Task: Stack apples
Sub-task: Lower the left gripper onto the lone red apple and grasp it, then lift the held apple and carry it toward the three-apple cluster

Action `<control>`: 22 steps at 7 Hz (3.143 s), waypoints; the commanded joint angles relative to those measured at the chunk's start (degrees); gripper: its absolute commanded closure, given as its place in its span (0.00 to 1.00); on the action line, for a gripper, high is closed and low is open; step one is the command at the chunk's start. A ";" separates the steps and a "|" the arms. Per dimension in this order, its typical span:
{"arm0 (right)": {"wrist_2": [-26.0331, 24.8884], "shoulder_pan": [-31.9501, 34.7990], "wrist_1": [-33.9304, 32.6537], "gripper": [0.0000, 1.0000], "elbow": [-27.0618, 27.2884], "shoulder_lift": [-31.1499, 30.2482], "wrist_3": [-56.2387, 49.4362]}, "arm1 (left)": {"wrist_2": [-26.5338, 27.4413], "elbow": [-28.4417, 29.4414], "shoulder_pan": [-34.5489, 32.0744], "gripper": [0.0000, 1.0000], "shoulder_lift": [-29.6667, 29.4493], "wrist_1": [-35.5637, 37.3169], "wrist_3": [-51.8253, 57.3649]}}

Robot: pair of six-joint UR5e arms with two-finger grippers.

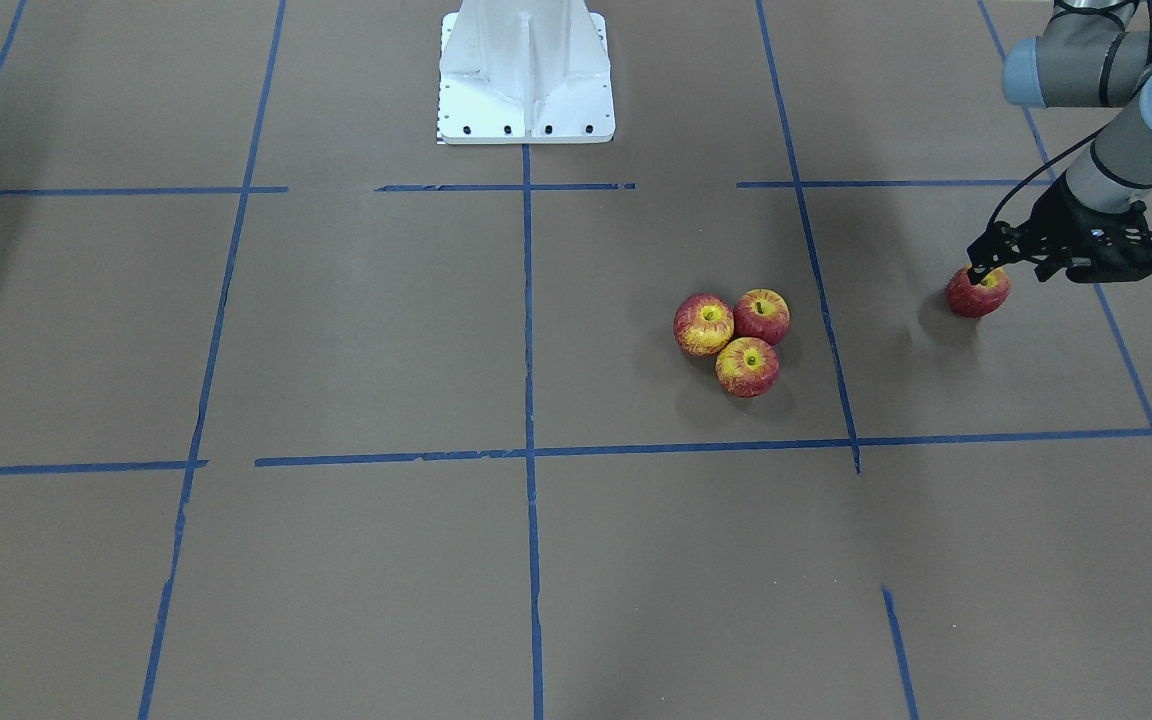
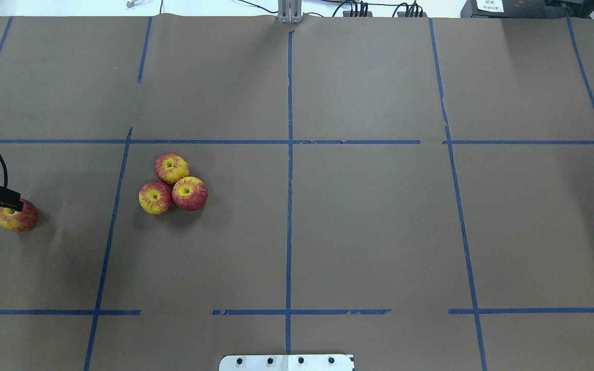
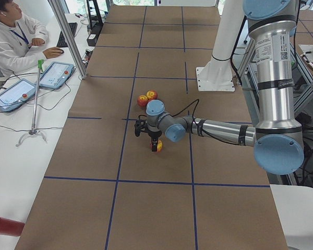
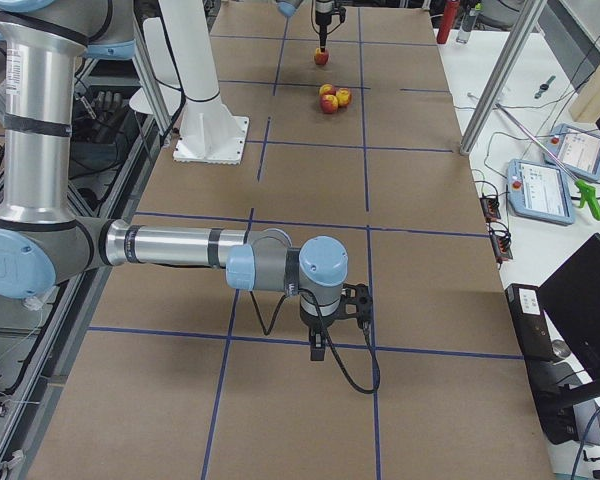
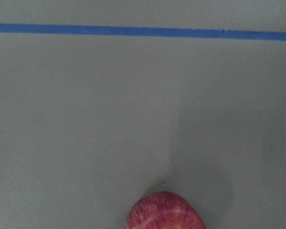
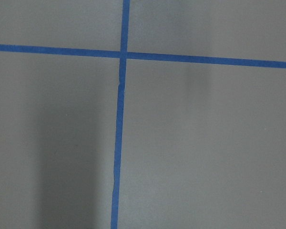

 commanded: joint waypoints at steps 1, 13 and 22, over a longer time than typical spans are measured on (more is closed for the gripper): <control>0.00 0.00 0.00 0.00 0.00 0.00 0.00 | 0.39 0.26 1.83 0.00 -0.53 -0.01 -0.49; 0.00 0.00 0.00 0.00 0.00 0.00 0.00 | -0.05 -7.75 4.21 1.00 -18.71 20.81 -4.32; 0.00 0.00 0.00 0.00 0.00 0.00 0.00 | 1.70 0.94 12.03 1.00 -33.92 26.18 -10.42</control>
